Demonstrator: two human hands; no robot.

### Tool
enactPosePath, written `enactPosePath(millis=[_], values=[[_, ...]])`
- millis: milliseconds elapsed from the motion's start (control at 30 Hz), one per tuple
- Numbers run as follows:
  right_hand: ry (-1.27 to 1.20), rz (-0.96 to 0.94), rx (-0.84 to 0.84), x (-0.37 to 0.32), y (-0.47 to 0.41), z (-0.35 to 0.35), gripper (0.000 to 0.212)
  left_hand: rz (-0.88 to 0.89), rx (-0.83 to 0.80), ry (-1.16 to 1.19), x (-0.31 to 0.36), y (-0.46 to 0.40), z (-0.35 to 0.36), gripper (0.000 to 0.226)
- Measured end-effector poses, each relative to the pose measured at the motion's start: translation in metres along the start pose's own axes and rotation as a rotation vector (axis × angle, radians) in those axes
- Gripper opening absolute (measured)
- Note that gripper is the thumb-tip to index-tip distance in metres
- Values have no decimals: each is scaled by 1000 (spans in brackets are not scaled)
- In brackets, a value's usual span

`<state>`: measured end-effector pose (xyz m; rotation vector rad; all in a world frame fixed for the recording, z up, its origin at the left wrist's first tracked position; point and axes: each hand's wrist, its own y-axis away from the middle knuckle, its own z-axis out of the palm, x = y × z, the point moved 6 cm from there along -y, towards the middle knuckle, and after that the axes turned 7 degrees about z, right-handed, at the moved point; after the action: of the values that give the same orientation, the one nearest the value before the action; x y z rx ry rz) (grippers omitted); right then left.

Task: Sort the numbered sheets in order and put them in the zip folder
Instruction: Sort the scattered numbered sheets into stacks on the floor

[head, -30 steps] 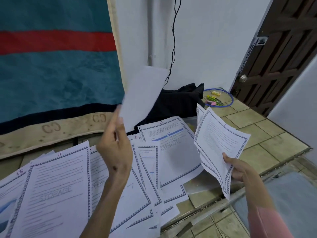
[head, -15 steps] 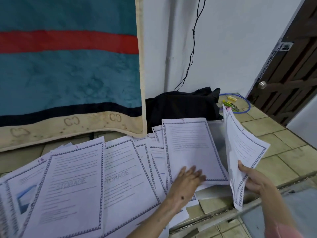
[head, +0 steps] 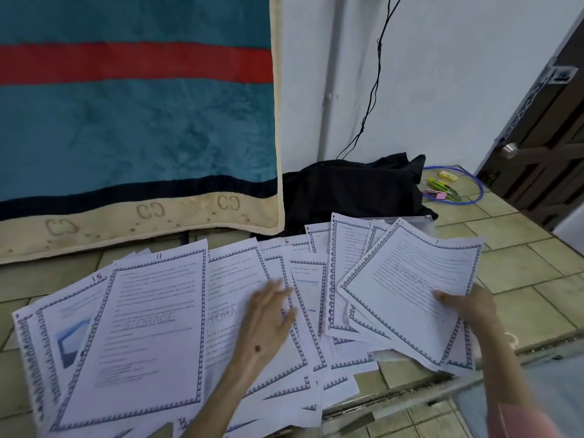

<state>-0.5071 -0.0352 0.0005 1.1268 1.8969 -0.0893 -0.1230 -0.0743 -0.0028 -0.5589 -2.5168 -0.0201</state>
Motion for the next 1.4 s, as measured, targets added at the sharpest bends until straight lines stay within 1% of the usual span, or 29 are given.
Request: enactPosePath(millis=[67,100,133,200,233,267,333,433,500,533,600,667,700,733,767,800,833,867,900,933,1000,1033,1100,1167,1200,1267,1300,1367,1400], values=[[180,-28,82,-6,4,5,50,-153,164,-162,-35,6,-29,52],[205,-23,109,-6,6,8,58,-269,198,-201,-53,11,-41,56],[220,-4,142,-6,7,11,71,-400,191,-200,-71,16,-51,61],[298,11,238,-11,17,14,94,-617,102,-151,-98,27,-60,74],[331,-28,291,-18,25,17,95,-675,58,-127,-106,32,-60,78],[346,-103,332,-28,34,23,89,-704,40,-104,-112,36,-60,80],[312,-290,311,-54,58,46,64,-698,89,-31,-116,39,-61,72],[192,-552,34,-88,112,99,25,-702,310,161,-115,45,-76,38],[242,-587,-172,-96,153,140,19,-706,388,199,-114,46,-87,20],[290,-573,-270,-95,171,161,22,-698,385,194,-114,46,-89,20],[374,-516,-424,-86,193,199,44,-699,351,201,-113,45,-90,19],[539,-445,-442,-76,202,219,63,-701,318,176,-110,45,-91,18],[607,-420,-430,-72,203,224,58,-685,318,181,-109,45,-90,17],[606,-383,-426,-72,203,226,41,-661,332,218,-109,46,-91,18],[551,-361,-447,-74,206,226,20,-639,362,278,-110,47,-91,30],[462,-355,-467,-78,210,227,18,-610,391,344,-112,48,-91,46],[384,-386,-478,-85,215,229,23,-572,403,384,-115,48,-92,57],[331,-425,-507,-93,223,231,21,-549,395,398,-117,47,-92,56],[281,-481,-555,-102,235,232,19,-548,380,432,-118,48,-93,47],[241,-522,-636,-111,253,236,24,-596,375,523,-120,48,-94,39],[175,-561,-861,-123,291,247,41,-728,348,840,-125,50,-88,26],[209,-563,-953,-123,307,255,49,-774,323,981,-125,51,-86,26],[373,-555,-1020,-118,326,271,62,-813,316,1131,-131,54,-86,38],[426,-586,-1026,-114,332,278,61,-824,329,1230,-138,58,-86,49],[393,-577,-1039,-113,330,279,58,-818,303,1270,-139,60,-84,51],[282,-554,-1010,-112,320,274,48,-795,263,1219,-139,64,-82,39],[237,-559,-898,-113,308,267,42,-787,267,1143,-140,65,-83,29],[286,-491,-509,-101,268,249,35,-791,315,1036,-142,66,-84,18],[380,-399,-355,-90,251,238,42,-789,324,1012,-142,65,-84,18]])
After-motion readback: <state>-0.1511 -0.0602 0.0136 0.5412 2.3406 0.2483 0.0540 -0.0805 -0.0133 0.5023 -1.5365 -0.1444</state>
